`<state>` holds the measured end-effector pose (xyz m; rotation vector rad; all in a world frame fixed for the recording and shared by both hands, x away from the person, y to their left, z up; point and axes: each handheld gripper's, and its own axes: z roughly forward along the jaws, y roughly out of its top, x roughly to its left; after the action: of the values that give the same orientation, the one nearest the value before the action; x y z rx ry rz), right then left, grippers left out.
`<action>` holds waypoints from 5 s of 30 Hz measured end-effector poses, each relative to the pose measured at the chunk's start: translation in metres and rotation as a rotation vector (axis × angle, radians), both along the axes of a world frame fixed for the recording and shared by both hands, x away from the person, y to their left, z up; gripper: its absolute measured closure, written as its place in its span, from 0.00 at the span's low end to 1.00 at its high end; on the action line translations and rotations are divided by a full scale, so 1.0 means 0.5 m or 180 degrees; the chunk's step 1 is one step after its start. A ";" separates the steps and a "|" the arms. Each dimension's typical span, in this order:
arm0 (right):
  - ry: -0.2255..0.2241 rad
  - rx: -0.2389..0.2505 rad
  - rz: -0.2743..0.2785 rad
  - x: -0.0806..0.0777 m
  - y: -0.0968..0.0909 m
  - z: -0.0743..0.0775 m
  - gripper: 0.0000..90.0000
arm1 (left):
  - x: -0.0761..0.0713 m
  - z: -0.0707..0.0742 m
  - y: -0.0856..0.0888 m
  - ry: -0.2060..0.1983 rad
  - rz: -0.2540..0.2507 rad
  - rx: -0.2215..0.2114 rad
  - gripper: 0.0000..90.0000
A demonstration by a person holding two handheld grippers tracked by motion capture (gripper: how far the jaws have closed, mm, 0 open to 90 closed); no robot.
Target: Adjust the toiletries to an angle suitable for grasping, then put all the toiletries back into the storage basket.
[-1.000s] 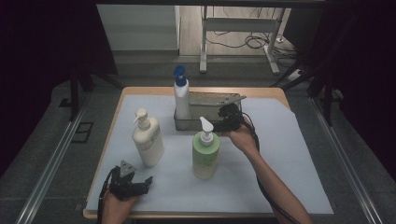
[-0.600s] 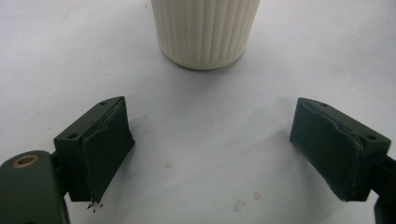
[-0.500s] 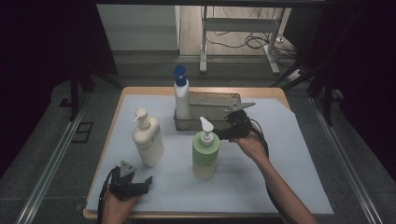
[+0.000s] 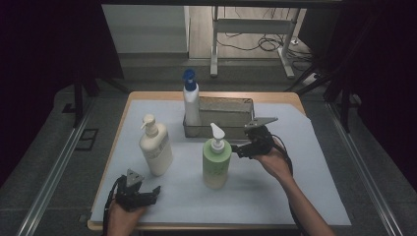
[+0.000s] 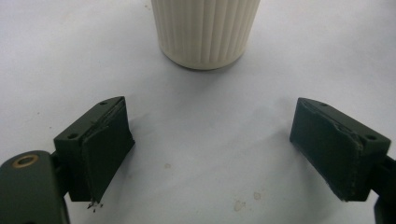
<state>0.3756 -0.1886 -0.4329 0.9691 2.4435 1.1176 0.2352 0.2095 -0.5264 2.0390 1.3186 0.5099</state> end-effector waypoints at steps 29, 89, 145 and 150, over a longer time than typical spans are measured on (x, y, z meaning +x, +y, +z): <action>0.0119 -0.0027 0.0297 -0.111 -0.039 -0.048 0.15 | -0.001 0.000 0.000 0.0001 0.0000 0.0009 0.13; -0.0036 0.0132 0.0808 -0.122 0.125 0.015 0.11 | 0.000 0.000 0.000 -0.0004 -0.0001 0.0003 0.13; -0.0264 0.0197 0.0176 -0.057 0.104 0.147 0.14 | 0.000 0.000 0.000 -0.0009 0.0005 -0.0008 0.13; -0.0293 0.0184 0.0165 -0.043 0.111 0.165 0.14 | 0.000 0.000 0.000 -0.0007 0.0004 -0.0008 0.13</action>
<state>0.3540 -0.1332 -0.3502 0.8556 2.3877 1.2284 0.2354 0.2095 -0.5265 2.0351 1.3185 0.5106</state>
